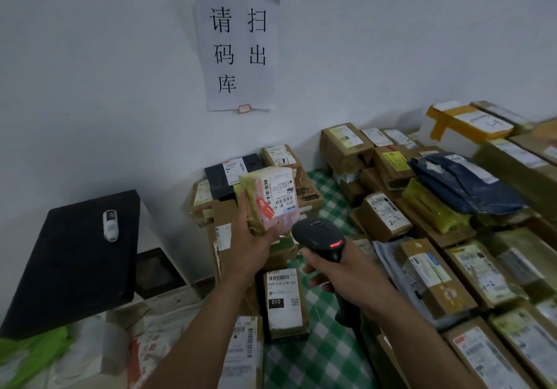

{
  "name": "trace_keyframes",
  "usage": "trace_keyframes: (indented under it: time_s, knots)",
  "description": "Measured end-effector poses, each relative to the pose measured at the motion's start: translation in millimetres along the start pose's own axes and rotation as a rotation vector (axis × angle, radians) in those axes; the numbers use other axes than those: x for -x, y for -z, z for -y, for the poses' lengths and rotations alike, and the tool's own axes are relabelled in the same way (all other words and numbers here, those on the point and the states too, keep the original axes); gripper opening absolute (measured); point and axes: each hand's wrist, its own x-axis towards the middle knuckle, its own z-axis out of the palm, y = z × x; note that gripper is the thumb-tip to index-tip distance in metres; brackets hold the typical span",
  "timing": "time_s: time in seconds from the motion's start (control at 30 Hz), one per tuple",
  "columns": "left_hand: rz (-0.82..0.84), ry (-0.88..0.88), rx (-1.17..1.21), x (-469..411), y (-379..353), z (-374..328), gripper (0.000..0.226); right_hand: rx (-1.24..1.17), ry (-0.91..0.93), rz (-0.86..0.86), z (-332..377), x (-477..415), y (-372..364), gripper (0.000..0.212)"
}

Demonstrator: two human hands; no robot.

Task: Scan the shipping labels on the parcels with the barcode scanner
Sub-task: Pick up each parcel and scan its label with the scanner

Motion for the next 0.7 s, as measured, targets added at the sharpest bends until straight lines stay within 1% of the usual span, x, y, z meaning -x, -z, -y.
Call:
trace_keyframes:
  time_s: [0.2, 0.3, 0.43, 0.53, 0.6, 0.7]
  knots:
    - [-0.012, 0.033, -0.102, -12.5, -6.4, 11.1, 0.099, 0.0, 0.003, -0.027, 0.6, -5.2, 5.5, 0.02]
    - [-0.034, 0.05, -0.109, -14.3, -8.1, 13.6, 0.102, -0.005, -0.003, -0.027, 2.2, -7.2, 9.5, 0.022]
    - [-0.003, 0.047, -0.109, -21.0, -7.9, 16.4, 0.104, -0.013, -0.009, -0.014, 3.3, -7.5, 12.3, 0.02]
    - [0.005, 0.047, -0.085, -16.8, -9.0, 9.9, 0.101, -0.042, -0.009, -0.02, 2.7, -7.2, 13.9, 0.019]
    - [0.015, 0.049, -0.056, -11.9, -14.5, 1.0, 0.101, -0.081, -0.002, -0.055, 0.6, -5.7, 17.2, 0.019]
    - [0.087, 0.113, -0.039, -8.7, -35.4, -14.9, 0.104, -0.174, 0.003, -0.183, -6.6, -4.1, 30.7, 0.019]
